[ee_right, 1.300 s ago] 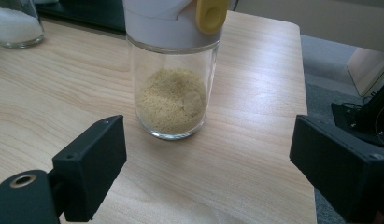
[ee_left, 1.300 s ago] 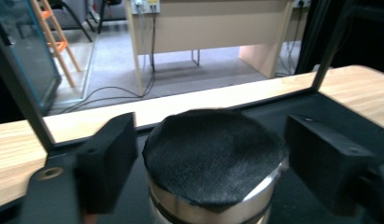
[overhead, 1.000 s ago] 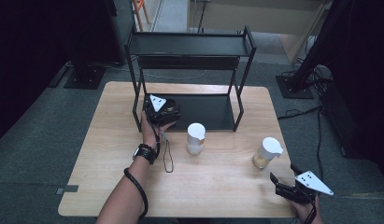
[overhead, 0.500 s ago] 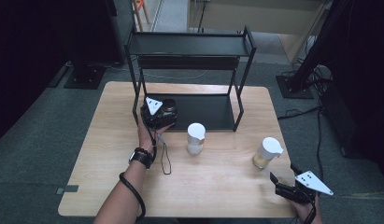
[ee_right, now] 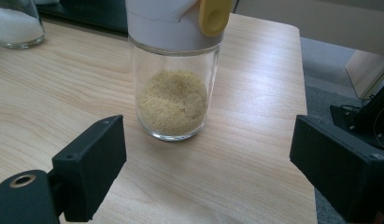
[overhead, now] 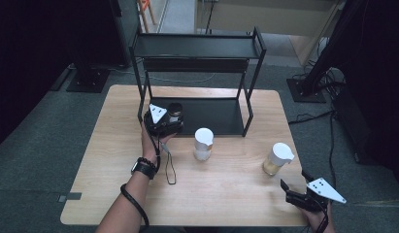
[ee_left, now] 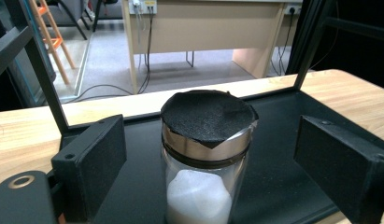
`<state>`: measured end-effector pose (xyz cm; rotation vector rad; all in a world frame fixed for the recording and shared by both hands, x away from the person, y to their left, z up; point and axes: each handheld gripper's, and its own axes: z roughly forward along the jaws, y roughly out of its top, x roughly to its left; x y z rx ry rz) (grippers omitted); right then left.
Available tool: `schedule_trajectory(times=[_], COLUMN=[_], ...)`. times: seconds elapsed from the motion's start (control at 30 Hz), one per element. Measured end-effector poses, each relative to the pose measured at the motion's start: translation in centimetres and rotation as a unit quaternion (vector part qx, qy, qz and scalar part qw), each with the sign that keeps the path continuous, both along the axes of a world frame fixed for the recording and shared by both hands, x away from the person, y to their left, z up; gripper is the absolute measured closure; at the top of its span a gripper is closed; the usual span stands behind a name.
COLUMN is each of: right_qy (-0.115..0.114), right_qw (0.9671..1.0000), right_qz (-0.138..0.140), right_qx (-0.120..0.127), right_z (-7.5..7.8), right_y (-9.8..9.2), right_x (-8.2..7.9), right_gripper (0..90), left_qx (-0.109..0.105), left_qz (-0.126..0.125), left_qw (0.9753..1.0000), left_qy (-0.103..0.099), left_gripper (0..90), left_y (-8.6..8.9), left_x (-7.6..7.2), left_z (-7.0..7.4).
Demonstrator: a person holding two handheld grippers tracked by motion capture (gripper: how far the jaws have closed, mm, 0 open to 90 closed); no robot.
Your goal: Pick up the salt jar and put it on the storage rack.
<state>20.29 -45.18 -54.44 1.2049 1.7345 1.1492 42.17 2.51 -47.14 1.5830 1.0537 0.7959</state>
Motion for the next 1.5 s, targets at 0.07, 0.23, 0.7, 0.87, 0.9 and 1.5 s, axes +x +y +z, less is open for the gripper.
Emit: schedule_trajectory(times=[0.07, 0.23, 0.7, 0.87, 0.9, 1.5], right_qy=[0.0, 0.0, -0.001, -0.001, -0.001, -0.002], right_qw=[1.0, 1.0, 1.0, 1.0, 1.0, 1.0], right_qz=[0.0, 0.001, 0.002, 0.001, 0.001, 0.002], right_qx=[0.0, 0.0, 0.0, 0.0, 0.0, -0.004], right_z=[0.0, 0.0, 0.0, 0.0, 0.0, 0.0], right_y=[0.0, 0.0, 0.0, 0.0, 0.0, 0.0], right_x=[0.0, 0.0, 0.0, 0.0, 0.0, 0.0], right_gripper=[10.7, 10.6, 10.7, 10.6, 10.6, 10.6], left_qx=[-0.001, -0.002, -0.006, -0.013, -0.012, -0.012], left_qz=[-0.002, -0.005, -0.027, -0.031, -0.032, -0.041], left_qw=[1.0, 1.0, 0.9995, 0.9992, 0.9992, 0.9988], left_qy=[-0.001, -0.007, -0.013, -0.019, -0.021, -0.023], left_gripper=[9.9, 9.9, 9.8, 9.8, 9.8, 9.8], left_y=[0.1, 0.2, 0.8, 1.1, 1.2, 2.5], left_x=[-0.2, -0.7, -2.3, -3.0, -3.2, -5.6], left_z=[0.1, 0.4, 1.0, 1.2, 1.2, 0.9])
